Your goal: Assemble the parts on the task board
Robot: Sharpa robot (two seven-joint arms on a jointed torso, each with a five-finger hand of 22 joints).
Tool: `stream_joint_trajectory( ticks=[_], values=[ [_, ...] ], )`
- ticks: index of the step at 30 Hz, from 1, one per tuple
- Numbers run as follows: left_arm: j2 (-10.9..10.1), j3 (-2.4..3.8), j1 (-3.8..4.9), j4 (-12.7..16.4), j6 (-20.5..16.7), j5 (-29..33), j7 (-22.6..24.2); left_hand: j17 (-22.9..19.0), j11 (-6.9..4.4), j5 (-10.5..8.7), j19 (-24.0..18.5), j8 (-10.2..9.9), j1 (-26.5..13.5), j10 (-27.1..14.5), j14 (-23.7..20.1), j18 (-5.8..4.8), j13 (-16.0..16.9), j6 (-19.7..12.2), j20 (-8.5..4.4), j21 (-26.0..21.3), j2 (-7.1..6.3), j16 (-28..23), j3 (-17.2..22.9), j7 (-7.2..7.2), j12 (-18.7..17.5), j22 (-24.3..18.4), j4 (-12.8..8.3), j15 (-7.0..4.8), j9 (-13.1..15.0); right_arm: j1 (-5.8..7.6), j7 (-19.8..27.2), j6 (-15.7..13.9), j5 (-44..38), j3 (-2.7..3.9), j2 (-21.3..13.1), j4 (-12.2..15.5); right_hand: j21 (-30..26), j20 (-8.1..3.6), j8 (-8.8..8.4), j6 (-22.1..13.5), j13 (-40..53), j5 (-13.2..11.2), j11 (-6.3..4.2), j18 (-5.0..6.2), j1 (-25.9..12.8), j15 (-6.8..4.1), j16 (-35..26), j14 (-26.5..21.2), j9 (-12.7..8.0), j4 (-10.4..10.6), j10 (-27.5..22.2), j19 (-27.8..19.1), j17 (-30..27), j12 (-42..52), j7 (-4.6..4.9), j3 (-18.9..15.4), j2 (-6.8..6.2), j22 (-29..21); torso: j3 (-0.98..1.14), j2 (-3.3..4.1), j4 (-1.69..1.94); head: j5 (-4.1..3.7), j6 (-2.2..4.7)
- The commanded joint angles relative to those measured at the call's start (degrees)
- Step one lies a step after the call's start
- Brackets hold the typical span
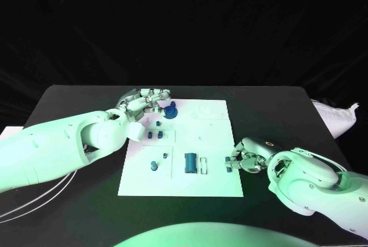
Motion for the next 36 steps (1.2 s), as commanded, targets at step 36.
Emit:
stream_joint_trajectory(
  ticks=[36],
  values=[
    [0.11, 0.02, -0.02, 0.11, 1.43, -0.27, -0.23, -0.12, 0.19, -0.01, 0.17, 0.40, 0.54, -0.48, -0.53, 0.59, 0.02, -0.48, 0.05, -0.43, 0.10, -0.05, 0.06, 0.05, 0.43, -0.09, -0.24, 0.12, -0.04, -1.92, -1.13, 13.15, -20.39, -0.42, 6.04, -4.34, -0.46, -0.58, -2.77, 3.07, -9.45, -5.64, -0.81, -0.06, 7.84, -0.68, -0.27, 4.68, -2.12, -5.51, -0.21, -0.18, 9.25, -1.77, -0.25, 6.61, -2.36, 0.14, 0.02, -0.05, 0.00, 0.16, -0.51]
  ],
)
